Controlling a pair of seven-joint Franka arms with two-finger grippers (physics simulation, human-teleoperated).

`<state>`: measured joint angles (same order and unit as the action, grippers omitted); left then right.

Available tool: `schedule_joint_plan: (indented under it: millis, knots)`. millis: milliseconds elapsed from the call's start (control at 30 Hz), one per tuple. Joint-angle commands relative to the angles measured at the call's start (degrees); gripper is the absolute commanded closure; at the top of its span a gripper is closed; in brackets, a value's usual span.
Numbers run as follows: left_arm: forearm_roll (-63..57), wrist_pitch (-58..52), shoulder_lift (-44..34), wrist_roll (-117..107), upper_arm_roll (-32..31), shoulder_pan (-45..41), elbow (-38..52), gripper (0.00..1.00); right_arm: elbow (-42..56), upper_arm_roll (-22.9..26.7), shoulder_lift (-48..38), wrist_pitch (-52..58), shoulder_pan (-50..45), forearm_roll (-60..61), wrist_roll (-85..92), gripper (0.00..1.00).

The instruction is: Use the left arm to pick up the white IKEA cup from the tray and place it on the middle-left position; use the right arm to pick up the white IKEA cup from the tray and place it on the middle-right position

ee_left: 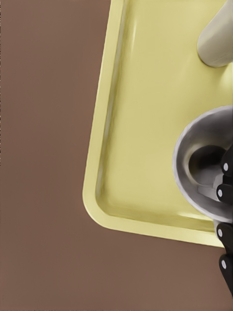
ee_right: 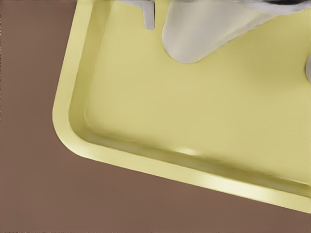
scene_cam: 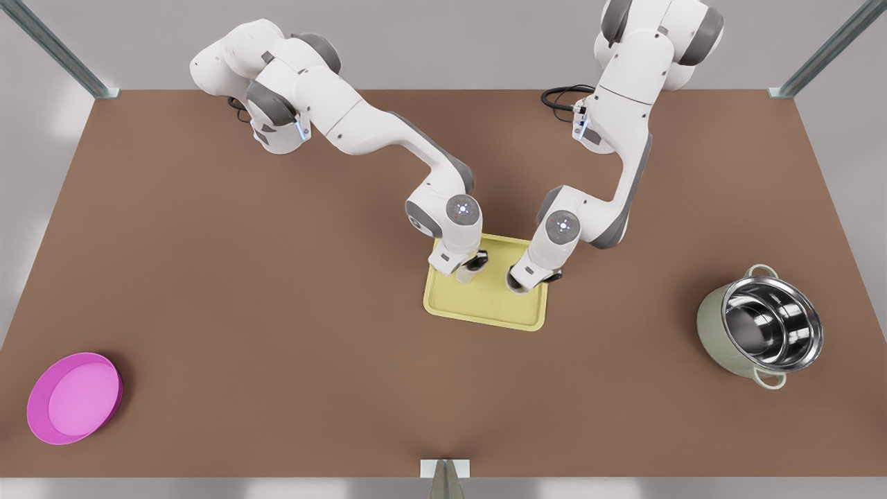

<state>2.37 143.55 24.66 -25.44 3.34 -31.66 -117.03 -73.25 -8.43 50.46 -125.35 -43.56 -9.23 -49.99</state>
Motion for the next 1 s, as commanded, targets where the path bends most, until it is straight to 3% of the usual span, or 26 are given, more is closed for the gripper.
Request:
schedule_joint_plan:
  millis: [0, 100, 167, 300, 400, 467, 567, 733, 767, 800, 833, 967]
  knots:
    - [0.44, -0.2, -0.31, -1.19, 0.0, 0.02, 0.04, 0.86, 0.04, 0.0, -0.19, 0.02, 0.05, -0.18, -4.68, 0.52]
    - [0.44, -0.81, -2.6, -1.19, 0.35, 0.29, 0.22, 0.9, -0.05, 0.08, -0.45, 0.11, 0.05, -0.18, -4.59, 0.61]
    - [0.44, -8.19, -4.62, -1.1, 1.93, 0.37, 4.0, 0.9, -0.05, 0.08, -0.72, 0.46, 0.14, -0.18, -4.59, 0.67]
    - [0.79, -7.23, -5.59, 9.35, 14.24, 1.42, 5.84, 0.9, -0.4, 0.08, -1.24, 0.64, 0.23, -0.18, -4.59, 0.79]
    - [1.84, 6.03, -0.58, 13.49, 14.33, 6.0, 9.45, 0.9, -0.58, 0.17, -1.95, 0.64, 0.41, -0.18, -4.59, 0.79]
    - [8.96, 13.42, 2.23, 13.49, 13.89, 6.0, 9.36, 0.9, -2.59, 1.13, -4.4, 0.64, 0.85, -0.18, -4.42, 0.79]
    - [9.32, 18.78, 7.15, 13.49, 13.8, 5.91, 9.54, 0.9, -7.16, 1.67, -9.58, 0.46, 3.65, -0.18, -3.8, 0.79]
    - [9.41, 19.49, 9.27, 13.4, 13.8, 6.09, 10.33, 0.89, -26.24, 1.58, -21.46, -6.48, 12.36, 0.44, 8.32, 0.79]
    - [9.41, 19.49, 9.27, 13.4, 13.8, 6.44, 10.33, 0.86, -27.82, 1.58, -22.42, -6.66, 13.15, 0.44, 9.38, 0.79]
    - [9.41, 19.49, 9.27, 13.49, 13.71, 6.53, 10.33, 0.39, -31.15, 1.58, -23.83, -9.02, 14.38, 0.53, 10.96, 0.79]
    - [9.41, 19.49, 9.18, 13.4, 13.71, 6.53, 10.33, 0.0, -35.82, 1.49, -25.68, -13.16, 15.52, 0.53, 12.72, 0.79]
    - [9.32, 19.49, 9.62, 13.58, 13.71, 6.53, 10.33, 0.0, -42.24, 1.23, -28.05, -17.73, 17.89, 0.61, 16.59, 0.75]
